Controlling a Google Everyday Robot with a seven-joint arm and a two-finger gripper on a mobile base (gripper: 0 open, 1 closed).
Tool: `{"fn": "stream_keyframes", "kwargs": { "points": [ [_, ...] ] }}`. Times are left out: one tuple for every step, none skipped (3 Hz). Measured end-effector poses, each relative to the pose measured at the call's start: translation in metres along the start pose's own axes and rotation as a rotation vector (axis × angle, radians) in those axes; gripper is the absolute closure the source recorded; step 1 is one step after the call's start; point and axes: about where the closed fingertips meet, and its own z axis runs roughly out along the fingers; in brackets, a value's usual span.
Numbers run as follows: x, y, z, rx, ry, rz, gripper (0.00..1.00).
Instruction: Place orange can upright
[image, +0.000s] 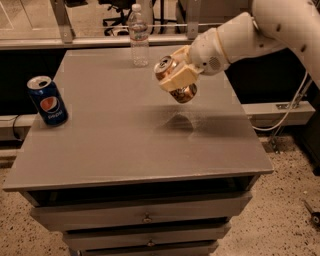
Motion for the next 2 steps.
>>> {"fn": "stream_keyframes", "kwargs": {
  "points": [
    [0.003, 0.004, -0.013, 0.000, -0.228, 0.059, 1.00],
    [0.010, 0.005, -0.023, 0.001, -0.399, 0.108, 1.00]
  ]
}}
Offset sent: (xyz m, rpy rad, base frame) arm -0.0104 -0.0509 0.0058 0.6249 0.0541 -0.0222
